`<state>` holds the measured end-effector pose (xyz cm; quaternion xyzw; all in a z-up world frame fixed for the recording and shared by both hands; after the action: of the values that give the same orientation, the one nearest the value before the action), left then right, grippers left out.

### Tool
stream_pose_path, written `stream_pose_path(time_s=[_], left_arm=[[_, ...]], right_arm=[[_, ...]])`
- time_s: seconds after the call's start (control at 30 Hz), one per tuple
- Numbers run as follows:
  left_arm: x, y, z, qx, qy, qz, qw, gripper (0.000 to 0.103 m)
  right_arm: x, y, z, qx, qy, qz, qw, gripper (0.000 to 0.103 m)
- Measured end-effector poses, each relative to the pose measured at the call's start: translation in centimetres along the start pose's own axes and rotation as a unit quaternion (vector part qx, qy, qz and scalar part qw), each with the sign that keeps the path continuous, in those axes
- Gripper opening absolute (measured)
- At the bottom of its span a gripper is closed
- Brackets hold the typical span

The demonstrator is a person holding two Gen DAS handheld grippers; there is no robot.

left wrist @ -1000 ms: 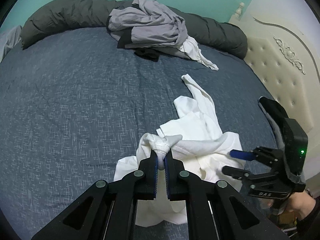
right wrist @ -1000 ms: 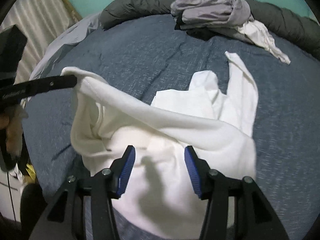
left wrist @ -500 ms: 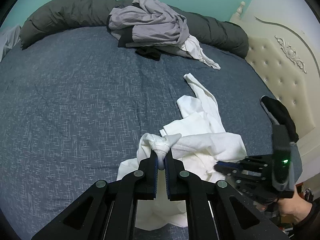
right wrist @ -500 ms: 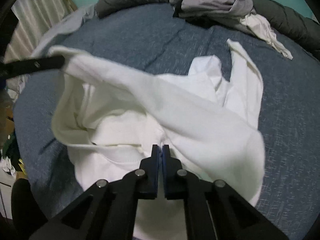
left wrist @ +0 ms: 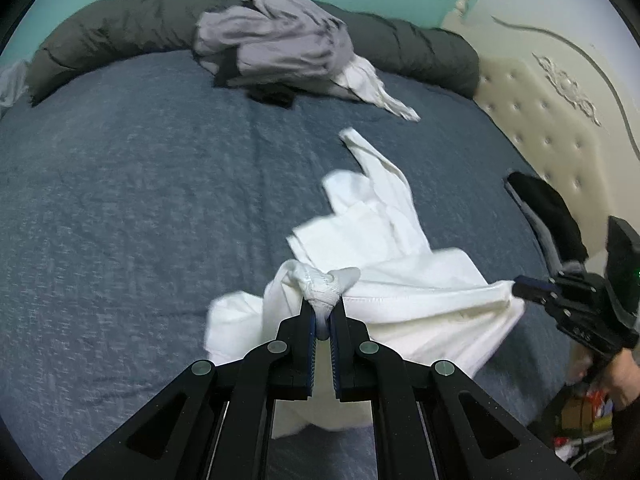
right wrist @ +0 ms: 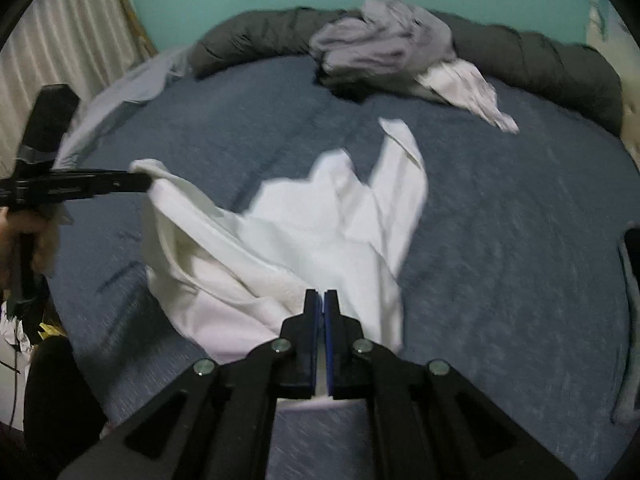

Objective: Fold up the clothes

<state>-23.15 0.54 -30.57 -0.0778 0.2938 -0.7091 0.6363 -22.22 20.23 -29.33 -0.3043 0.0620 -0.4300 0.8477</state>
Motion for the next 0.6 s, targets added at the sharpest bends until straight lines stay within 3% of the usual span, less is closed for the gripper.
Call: stream_pose_path(time_s=[0.27,0.3,0.37,0.4,0.47,0.53,0.6], left_arm=[[-2.6,3.2,-3.2,0.047,0.002,-0.034,0.9983,0.007],[-2.5,3.4,-3.3,0.049,0.003,-0.031,0.9983,0.007],[-2.1,3.6,-3.4,0.049,0.001,-0.025,0.9985,0.007],[-1.8,3.7,-3.4,0.049,0.000,-0.022,0.9985,0.007],[-1.5,3.6,-3.2,0.046,-0.001,-0.019,0.9988,0.008],[-1.4,3.7,-3.1,0.044,-0.004,-0.023,0.9988,0.016],[-1.3,3.8,-3.0,0.042,-0.007,-0.030,0.9986,0.037]], right_arm=[[-0.1,2.3,-1.8,0.025,-0.033,-0.026,0.999,0.006],[-0.2,2.2,-1.7,0.023,-0.034,-0.031,0.999,0.010],[-0.4,2.1,-1.4,0.018,-0.034,-0.043,0.998,0.029],[-0.4,1.9,-1.3,0.014,-0.035,-0.046,0.998,0.045],[-0.1,1.6,-1.2,0.009,-0.038,-0.050,0.998,0.050],[0.5,1.6,-2.1,0.025,-0.031,-0.036,0.999,0.050],[1.2,1.8,-3.1,0.042,-0.026,-0.019,0.999,0.050]])
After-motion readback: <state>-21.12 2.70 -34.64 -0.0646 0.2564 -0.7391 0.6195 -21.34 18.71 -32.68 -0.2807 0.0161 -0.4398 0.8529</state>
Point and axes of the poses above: each gripper's, at about its wrist camera, not at the fingertips, and z roughly against the way its jaws point, x to its left, y to its underside, the point moved 6 cm from there along -z, roughly the way its jaws point, and after that the axes turned 1 degree about -x, right-handed, at the moved point
